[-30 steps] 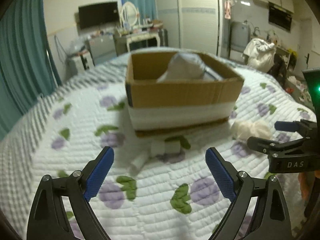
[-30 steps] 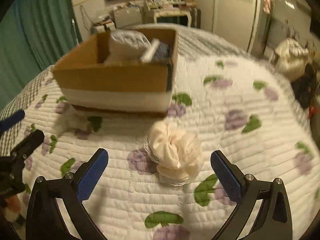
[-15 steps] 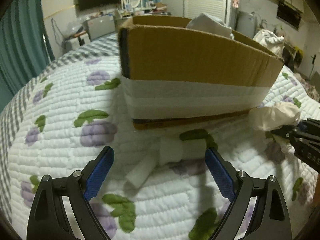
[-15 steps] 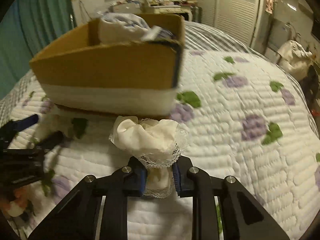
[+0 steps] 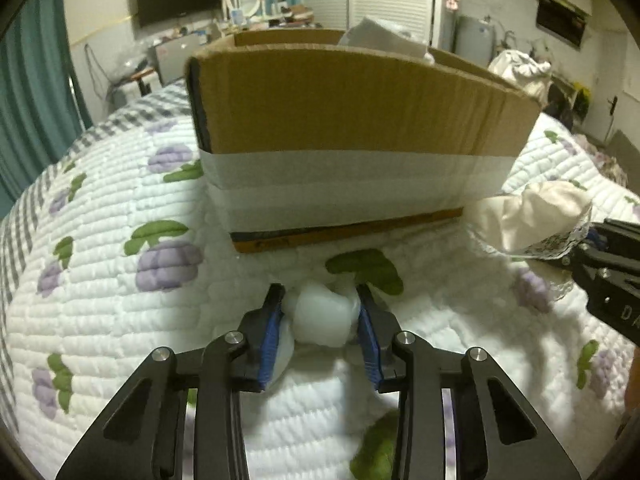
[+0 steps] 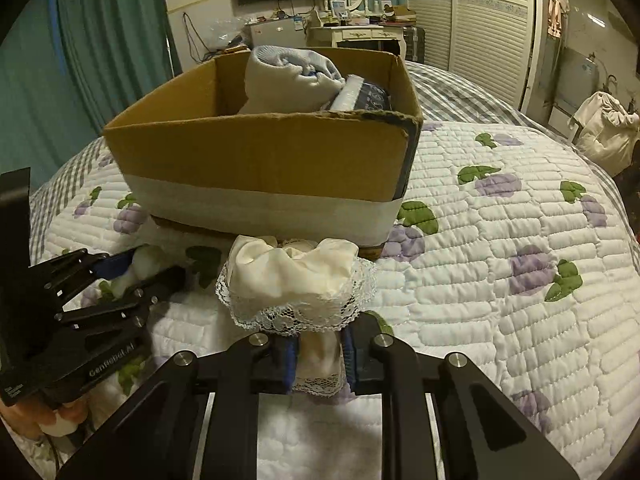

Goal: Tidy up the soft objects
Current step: 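Grasp the cream lace scrunchie with the right gripper while the left grasps white cotton, then carry both held items over the box and drop them inside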

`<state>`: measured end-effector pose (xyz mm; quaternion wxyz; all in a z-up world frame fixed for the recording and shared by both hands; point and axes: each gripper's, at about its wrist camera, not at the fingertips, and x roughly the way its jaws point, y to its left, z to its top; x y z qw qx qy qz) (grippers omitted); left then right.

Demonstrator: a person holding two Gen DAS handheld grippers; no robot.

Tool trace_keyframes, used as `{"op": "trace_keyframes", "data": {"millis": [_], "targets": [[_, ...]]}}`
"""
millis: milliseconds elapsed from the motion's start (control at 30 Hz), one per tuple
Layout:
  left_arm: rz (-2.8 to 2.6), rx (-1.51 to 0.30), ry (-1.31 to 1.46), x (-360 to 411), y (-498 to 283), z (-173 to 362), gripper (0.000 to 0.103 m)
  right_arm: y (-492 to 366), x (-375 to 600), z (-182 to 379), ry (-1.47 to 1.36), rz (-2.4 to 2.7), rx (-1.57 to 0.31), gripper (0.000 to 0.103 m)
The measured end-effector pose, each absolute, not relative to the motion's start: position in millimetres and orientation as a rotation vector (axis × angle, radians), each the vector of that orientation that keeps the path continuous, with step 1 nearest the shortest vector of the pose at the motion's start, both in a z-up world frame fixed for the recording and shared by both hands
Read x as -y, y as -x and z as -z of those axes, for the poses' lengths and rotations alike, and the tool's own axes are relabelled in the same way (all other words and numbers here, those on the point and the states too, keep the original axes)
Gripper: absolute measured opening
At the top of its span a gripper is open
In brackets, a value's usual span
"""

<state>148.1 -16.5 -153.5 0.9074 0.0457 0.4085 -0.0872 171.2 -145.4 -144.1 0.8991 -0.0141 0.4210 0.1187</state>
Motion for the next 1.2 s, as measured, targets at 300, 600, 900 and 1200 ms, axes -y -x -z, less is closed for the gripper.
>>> {"op": "trace_keyframes", "data": {"millis": [300,600,900,1200], "targets": [[0.184,-0.777,-0.097,15,-110,109,0.034,-139,143,115,0.018,-0.28,-0.818,0.017],[0.188,-0.631,-0.1,27,-70,21,0.034,-97,145,43,0.04,-0.331,-0.716,0.017],[0.192,-0.525,-0.071,29,-78,-50,0.034,-87,152,-51,0.106,-0.368,-0.585,0.017],[0.166,-0.505,-0.08,32,-163,-55,0.034,-157,151,-89,0.098,-0.385,-0.537,0.017]]}}
